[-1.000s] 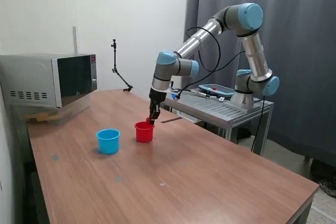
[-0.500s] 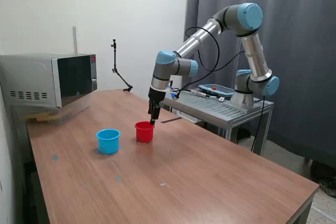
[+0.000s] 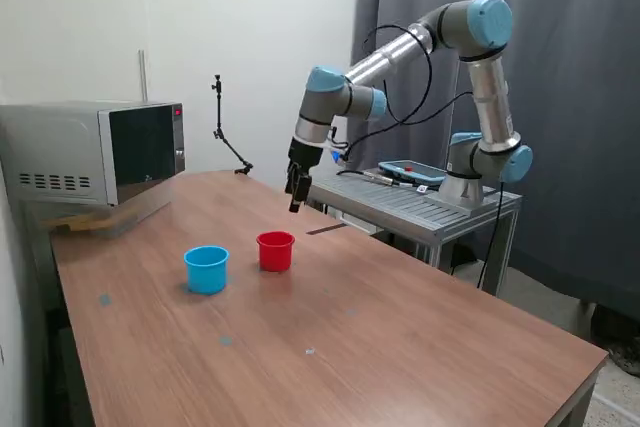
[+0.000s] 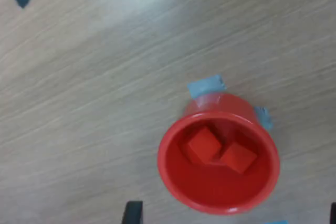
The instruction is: Place red objects in the red bin, and blue objects in the blue bin.
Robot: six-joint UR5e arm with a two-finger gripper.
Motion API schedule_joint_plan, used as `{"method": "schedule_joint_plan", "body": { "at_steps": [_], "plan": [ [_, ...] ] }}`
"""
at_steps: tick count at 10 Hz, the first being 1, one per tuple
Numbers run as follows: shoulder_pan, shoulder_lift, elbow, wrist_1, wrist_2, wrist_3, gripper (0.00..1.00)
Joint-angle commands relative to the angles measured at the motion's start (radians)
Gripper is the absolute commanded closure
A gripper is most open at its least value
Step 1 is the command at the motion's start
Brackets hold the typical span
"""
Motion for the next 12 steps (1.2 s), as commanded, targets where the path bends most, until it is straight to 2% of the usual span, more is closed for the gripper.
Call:
{"method": "schedule_joint_plan", "body": {
  "at_steps": [1,2,5,7,9,10,11,12],
  "plan": [
    [0.012,-0.089,0.003,0.078,0.002,-0.010,0.00],
    [0.038,-0.141,0.000,0.161,0.002,-0.045,0.00],
    [0.042,-0.263,-0.034,0.347,0.010,-0.045,0.00],
    [0.101,-0.281,-0.090,0.483,0.008,-0.060,0.00],
    [0.126,-0.309,-0.114,0.559,0.010,-0.105,0.00],
    [0.164,-0.336,-0.127,0.583,0.031,-0.140,0.00],
    [0.181,-0.355,-0.132,0.592,0.062,-0.163,0.00],
    [0.181,-0.378,-0.132,0.594,0.074,-0.174,0.00]
  ]
}}
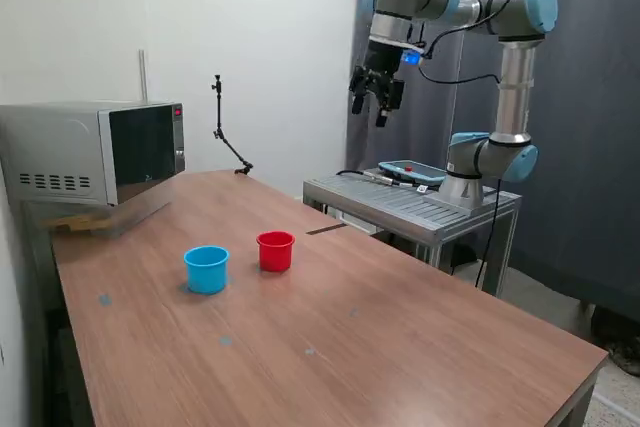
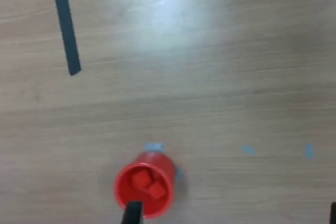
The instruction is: Place red objects in the red bin, and blue objects in the blue bin.
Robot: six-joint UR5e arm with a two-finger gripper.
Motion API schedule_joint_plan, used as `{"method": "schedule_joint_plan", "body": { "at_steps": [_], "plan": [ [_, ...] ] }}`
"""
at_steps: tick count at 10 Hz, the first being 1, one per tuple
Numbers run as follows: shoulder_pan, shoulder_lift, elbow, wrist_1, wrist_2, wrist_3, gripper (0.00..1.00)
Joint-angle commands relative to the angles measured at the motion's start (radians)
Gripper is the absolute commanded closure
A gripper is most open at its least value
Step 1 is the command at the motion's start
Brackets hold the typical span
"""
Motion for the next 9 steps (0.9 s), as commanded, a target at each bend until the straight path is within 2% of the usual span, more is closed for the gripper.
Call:
{"method": "schedule_joint_plan", "body": {
  "at_steps": [1,3,7,9],
  "plan": [
    [0.027,-0.058,-0.010,0.047,0.026,-0.041,0.00],
    [0.069,-0.085,-0.014,0.104,0.027,-0.082,0.00],
    [0.110,-0.089,0.002,0.105,0.026,-0.101,0.00],
    [0.109,-0.091,0.002,0.105,0.026,-0.107,0.00]
  ]
}}
